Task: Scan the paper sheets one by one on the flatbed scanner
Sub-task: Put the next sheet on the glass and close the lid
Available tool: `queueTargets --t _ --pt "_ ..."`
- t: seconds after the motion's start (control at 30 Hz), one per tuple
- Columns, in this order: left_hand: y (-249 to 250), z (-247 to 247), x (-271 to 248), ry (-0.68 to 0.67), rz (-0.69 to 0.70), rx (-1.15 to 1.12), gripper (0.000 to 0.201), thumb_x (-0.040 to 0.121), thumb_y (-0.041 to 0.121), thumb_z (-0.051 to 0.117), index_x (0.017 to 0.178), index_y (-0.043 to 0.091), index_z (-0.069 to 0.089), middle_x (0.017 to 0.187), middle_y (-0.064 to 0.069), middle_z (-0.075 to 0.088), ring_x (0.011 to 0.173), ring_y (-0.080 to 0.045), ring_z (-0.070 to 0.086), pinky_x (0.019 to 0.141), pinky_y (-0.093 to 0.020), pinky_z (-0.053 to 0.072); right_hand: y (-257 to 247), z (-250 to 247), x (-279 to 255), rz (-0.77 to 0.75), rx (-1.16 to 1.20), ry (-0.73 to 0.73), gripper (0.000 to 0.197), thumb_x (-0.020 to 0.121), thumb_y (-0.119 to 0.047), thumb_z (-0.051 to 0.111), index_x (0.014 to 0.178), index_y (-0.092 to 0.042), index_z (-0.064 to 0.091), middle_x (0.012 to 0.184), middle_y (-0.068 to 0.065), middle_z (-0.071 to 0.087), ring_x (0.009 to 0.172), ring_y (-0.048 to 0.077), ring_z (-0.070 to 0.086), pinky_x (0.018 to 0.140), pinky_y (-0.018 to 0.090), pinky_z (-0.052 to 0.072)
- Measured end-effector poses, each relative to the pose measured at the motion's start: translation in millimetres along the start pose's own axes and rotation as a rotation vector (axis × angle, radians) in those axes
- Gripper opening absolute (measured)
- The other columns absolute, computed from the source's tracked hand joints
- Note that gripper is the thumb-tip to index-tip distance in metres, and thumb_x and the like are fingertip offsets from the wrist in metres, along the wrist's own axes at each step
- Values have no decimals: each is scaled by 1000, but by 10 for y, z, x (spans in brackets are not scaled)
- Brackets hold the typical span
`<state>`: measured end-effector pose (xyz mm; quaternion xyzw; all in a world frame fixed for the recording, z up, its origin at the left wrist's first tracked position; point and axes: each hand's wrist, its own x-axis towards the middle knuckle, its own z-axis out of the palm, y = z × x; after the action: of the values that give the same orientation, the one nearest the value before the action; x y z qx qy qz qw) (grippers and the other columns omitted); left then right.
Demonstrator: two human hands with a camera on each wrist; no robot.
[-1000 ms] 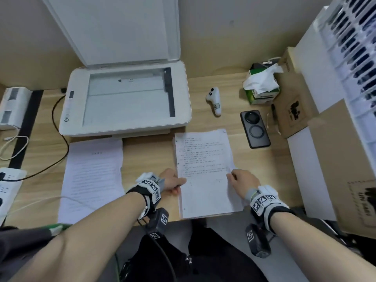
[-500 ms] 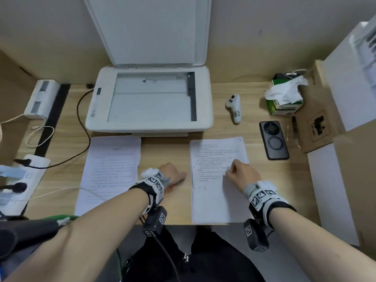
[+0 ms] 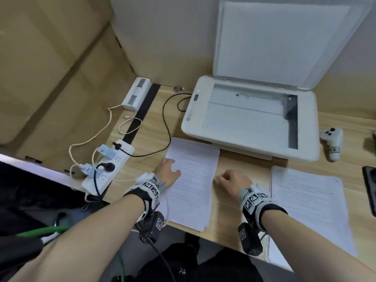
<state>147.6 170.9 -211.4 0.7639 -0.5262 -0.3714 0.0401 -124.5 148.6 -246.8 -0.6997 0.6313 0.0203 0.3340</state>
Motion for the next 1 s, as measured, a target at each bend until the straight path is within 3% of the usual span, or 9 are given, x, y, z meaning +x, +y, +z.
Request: queueTargets --t 0.13,0.23,0.37,0.57,0.67,0.73,0.83,0.93,1.0 --pt "-290 -97 42 -197 73 117 70 95 31 55 154 9 25 163 -6 8 150 -23 10 121 -37 18 -279 145 101 32 -108 -25 46 89 -73 43 83 -28 50 79 -6 58 70 16 55 59 31 41" --pt "-448 -117 78 -308 87 147 69 97 30 52 155 9 21 165 -5 1 151 -21 6 121 -34 15 -371 118 118 63 -101 -8 37 93 -63 49 80 -29 49 77 -8 56 71 16 55 57 29 38" --pt "-489 -126 156 -271 124 135 62 100 28 50 154 9 26 164 -5 8 151 -20 10 120 -31 16 -387 77 98 66 -67 3 32 94 -51 56 74 -27 50 77 -5 58 74 20 56 57 30 35" --pt "-433 -218 229 -238 169 178 51 98 20 49 146 5 40 161 -7 23 147 -23 24 117 -32 25 -479 -80 1 83 -94 -11 43 98 -38 55 59 -22 47 60 -4 53 55 14 50 47 25 26" --pt "-341 -295 258 -225 187 205 34 95 17 49 126 5 55 139 -9 48 130 -27 45 102 -33 36 -527 -196 -86 91 -103 -6 49 99 -35 53 54 -19 42 53 -3 46 49 16 45 45 26 22" --pt "-200 -375 268 -160 229 215 31 95 16 49 124 8 56 135 -7 51 126 -27 48 100 -34 38 -533 -309 -126 66 -117 7 51 98 -37 54 53 -18 40 52 -5 44 53 21 47 45 26 22" --pt "182 -545 214 -95 364 192 29 96 12 47 121 10 61 129 -6 57 116 -23 54 89 -24 39 -540 -562 -235 60 -123 59 45 98 -39 56 56 -23 51 56 -8 52 57 18 53 48 23 30" --pt "550 -666 177 -161 454 175 25 94 19 47 107 23 68 107 3 69 87 -15 63 77 -27 51 -540 -866 -270 74 -104 116 32 95 -42 58 67 -28 63 58 -6 64 62 17 65 57 26 45" --pt "815 -749 159 -167 551 181 23 92 24 48 97 30 69 97 9 71 81 -13 65 79 -30 54 -534 -1107 -274 77 -26 187 28 94 -37 60 69 -27 65 49 -6 64 56 8 66 62 26 50"
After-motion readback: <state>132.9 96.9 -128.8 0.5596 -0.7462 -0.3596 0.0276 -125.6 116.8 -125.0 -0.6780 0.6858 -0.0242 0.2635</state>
